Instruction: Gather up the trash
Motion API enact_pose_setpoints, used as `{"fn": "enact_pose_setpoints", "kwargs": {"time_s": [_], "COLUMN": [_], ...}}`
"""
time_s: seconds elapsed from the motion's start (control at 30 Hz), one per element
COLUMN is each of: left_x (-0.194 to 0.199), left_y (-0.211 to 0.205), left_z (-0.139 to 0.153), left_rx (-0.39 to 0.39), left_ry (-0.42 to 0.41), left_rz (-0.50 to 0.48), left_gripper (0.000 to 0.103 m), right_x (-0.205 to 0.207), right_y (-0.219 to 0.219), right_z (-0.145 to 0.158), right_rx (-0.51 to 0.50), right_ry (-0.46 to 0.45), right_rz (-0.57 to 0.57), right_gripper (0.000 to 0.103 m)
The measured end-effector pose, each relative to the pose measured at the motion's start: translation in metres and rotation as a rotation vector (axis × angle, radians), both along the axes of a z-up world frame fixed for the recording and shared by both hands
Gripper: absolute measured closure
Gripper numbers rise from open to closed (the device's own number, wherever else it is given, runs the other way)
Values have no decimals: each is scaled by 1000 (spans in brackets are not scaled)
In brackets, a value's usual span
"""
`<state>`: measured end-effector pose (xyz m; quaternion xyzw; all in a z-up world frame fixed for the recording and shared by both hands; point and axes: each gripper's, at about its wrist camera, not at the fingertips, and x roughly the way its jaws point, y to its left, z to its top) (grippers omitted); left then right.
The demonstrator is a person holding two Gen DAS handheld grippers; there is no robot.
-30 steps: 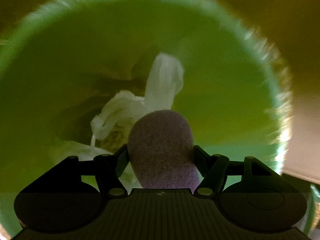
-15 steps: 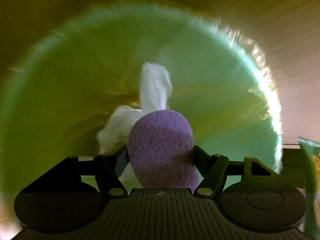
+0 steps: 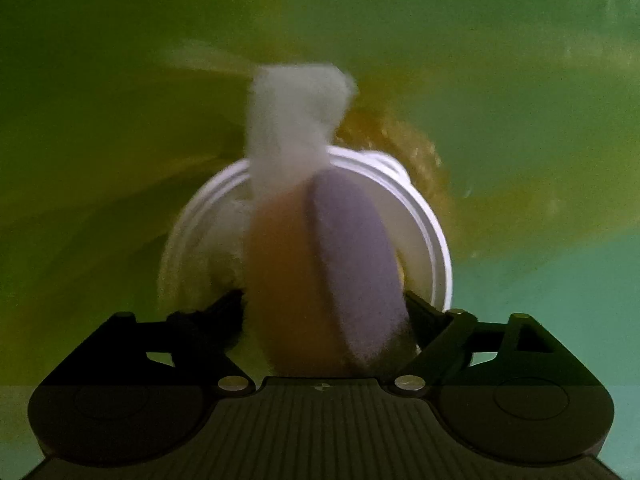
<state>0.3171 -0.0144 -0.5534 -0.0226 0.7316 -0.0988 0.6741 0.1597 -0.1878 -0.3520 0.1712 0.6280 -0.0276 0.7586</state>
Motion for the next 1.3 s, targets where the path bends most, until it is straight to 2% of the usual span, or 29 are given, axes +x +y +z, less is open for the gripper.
{"fn": "enact_pose_setpoints", "kwargs": {"time_s": [0.17, 0.33, 0.43, 0.6, 0.73, 0.87, 0.97, 1.07, 1.1, 1.2, 1.3], "left_x": [-4, -6, -13, -59, -84, -97, -103, -107, -107, -109, -107], "left_y": [18, 27, 34, 64, 81, 93, 98, 98, 98, 93, 91], "left_z": [49, 87, 106, 164, 211, 233, 248, 263, 272, 292, 309], "left_rx": [-115, -253, -228, -279, -308, -333, -366, -382, -388, -411, -431], "left_ry": [38, 38, 14, -98, -151, -172, -159, -160, -160, -167, -180], "left_rz": [61, 96, 86, 186, 214, 205, 205, 169, 149, 82, 37], "left_gripper": [29, 30, 33, 33, 33, 33, 33, 33, 33, 33, 33], "right_x": [7, 15, 19, 25, 45, 80, 107, 126, 129, 127, 112], "right_y": [3, 8, 15, 24, 34, 39, 47, 52, 51, 47, 41], "right_z": [-2, 12, 20, 25, 17, -2, -22, -30, -30, -15, 16], "right_rx": [0, 1, -4, 36, 22, 100, 149, 164, 166, 171, 153], "right_ry": [-5, -40, -53, -46, -39, -1, 75, 109, 121, 117, 85], "right_rz": [17, 43, 66, 93, 132, 167, 193, 199, 189, 135, 70], "right_gripper": [78, 78, 78, 78, 78, 78, 78, 74, 69, 51, 50]}}
